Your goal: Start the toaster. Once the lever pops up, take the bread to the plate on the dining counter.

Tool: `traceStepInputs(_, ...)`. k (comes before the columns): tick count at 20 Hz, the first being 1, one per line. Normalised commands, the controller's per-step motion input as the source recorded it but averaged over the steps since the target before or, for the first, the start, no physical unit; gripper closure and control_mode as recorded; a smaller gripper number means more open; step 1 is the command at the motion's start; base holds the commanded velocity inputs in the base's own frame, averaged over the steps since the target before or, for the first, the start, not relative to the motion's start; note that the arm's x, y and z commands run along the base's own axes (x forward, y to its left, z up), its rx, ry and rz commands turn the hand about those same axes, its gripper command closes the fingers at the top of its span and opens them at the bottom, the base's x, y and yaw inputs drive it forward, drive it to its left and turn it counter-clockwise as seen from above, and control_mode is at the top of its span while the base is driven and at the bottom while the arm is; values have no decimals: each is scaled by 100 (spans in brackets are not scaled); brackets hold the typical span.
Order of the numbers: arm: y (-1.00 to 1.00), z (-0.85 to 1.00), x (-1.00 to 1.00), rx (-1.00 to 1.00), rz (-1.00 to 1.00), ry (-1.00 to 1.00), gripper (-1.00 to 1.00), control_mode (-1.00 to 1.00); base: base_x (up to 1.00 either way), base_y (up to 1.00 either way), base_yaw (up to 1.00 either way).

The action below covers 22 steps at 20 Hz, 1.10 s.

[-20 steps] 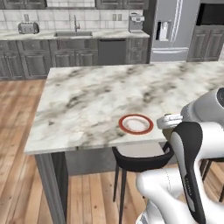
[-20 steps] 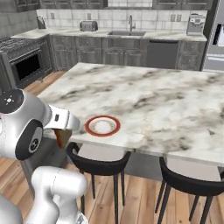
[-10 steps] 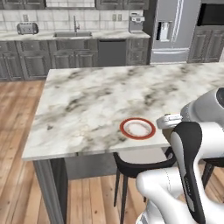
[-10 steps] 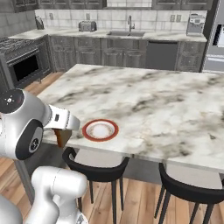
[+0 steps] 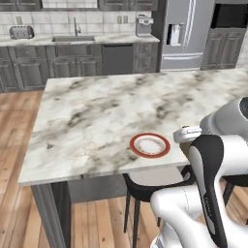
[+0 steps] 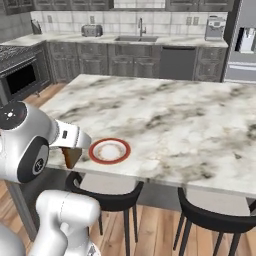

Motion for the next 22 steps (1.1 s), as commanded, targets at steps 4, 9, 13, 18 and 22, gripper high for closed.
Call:
traceStepInputs(4,0,0,0,0,0,0,100,100,36,-1,-6)
traceStepInputs(9,0,0,0,0,0,0,100,100,38,-5,-1)
traceStepInputs(13,-7,-1,37,0,0,0,100,-100,13,-2,0)
traceStepInputs(18,-14,-5,57,5,1,2,100,-100,0,0,0)
traceStepInputs(22,-21,-19,52,14,12,9,100,-100,0,0,0)
